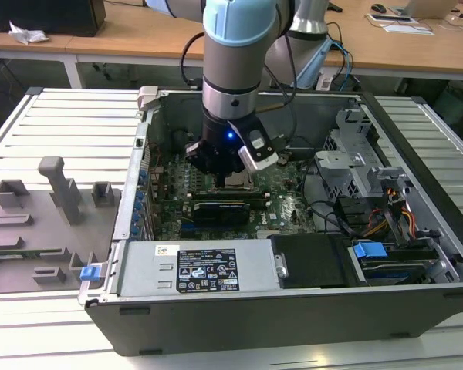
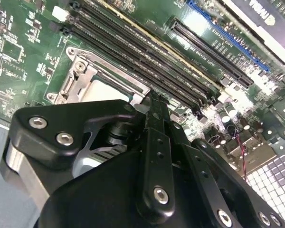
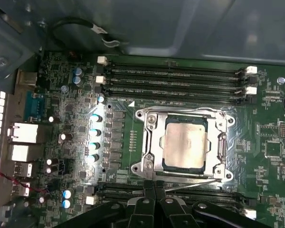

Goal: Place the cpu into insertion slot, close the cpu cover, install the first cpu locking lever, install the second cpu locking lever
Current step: 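Install the second cpu locking lever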

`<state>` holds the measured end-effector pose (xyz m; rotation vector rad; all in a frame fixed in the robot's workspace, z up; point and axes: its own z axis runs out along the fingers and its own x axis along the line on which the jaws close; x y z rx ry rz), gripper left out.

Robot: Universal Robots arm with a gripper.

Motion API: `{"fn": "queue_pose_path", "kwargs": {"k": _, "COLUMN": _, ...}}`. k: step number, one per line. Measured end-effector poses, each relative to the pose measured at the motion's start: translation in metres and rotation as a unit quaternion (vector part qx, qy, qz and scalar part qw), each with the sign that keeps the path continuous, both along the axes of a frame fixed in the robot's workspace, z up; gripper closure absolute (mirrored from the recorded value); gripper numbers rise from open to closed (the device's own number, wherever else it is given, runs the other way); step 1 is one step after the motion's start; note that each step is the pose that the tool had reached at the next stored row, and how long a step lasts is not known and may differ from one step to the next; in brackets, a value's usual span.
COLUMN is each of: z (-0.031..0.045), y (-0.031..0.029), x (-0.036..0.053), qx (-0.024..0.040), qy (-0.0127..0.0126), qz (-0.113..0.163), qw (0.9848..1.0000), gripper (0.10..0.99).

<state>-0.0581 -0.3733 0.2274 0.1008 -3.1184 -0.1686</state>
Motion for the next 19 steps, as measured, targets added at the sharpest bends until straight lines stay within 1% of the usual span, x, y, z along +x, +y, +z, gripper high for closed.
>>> {"fn": "queue_pose_path", "kwargs": {"k": 1, "z": -0.0011, "y": -0.0020, "x": -0.0004, "qx": 0.0050, "qy": 0.0000, "qz": 0.000, "qw": 1.0000, "gripper": 0.980}}
{"fn": "queue_pose_path", "kwargs": {"k": 3, "z": -0.0023, "y": -0.0049, "x": -0.0004, "qx": 0.0083, "qy": 0.0000, "qz": 0.000, "qw": 1.0000, "gripper": 0.980}}
{"fn": "queue_pose_path", "kwargs": {"k": 5, "z": -0.0040, "y": -0.0077, "x": -0.0011, "qx": 0.0129, "qy": 0.0000, "qz": 0.000, "qw": 0.9999, "gripper": 0.980}}
{"fn": "queue_pose_path", "kwargs": {"k": 6, "z": -0.0050, "y": -0.0079, "x": -0.0015, "qx": 0.0146, "qy": 0.0000, "qz": 0.000, "qw": 0.9999, "gripper": 0.980}}
{"fn": "queue_pose_path", "kwargs": {"k": 9, "z": -0.0091, "y": -0.0080, "x": -0.0042, "qx": 0.0243, "qy": 0.0000, "qz": 0.000, "qw": 0.9997, "gripper": 0.980}}
{"fn": "queue_pose_path", "kwargs": {"k": 11, "z": -0.0128, "y": -0.0087, "x": -0.0059, "qx": 0.0275, "qy": 0.0000, "qz": 0.000, "qw": 0.9996, "gripper": 0.980}}
{"fn": "queue_pose_path", "kwargs": {"k": 12, "z": -0.0134, "y": -0.0089, "x": -0.0061, "qx": 0.0287, "qy": 0.0000, "qz": 0.000, "qw": 0.9996, "gripper": 0.980}}
{"fn": "queue_pose_path", "kwargs": {"k": 13, "z": -0.0142, "y": -0.0094, "x": -0.0071, "qx": 0.0318, "qy": 0.0000, "qz": 0.000, "qw": 0.9995, "gripper": 0.980}}
{"fn": "queue_pose_path", "kwargs": {"k": 15, "z": -0.0155, "y": -0.0102, "x": -0.0089, "qx": 0.0355, "qy": 0.0000, "qz": 0.000, "qw": 0.9994, "gripper": 0.980}}
{"fn": "queue_pose_path", "kwargs": {"k": 18, "z": -0.0200, "y": -0.0105, "x": -0.0104, "qx": 0.0463, "qy": 0.0000, "qz": 0.000, "qw": 0.9989, "gripper": 0.980}}
{"fn": "queue_pose_path", "kwargs": {"k": 19, "z": -0.0213, "y": -0.0107, "x": -0.0103, "qx": 0.0484, "qy": 0.0000, "qz": 0.000, "qw": 0.9988, "gripper": 0.980}}
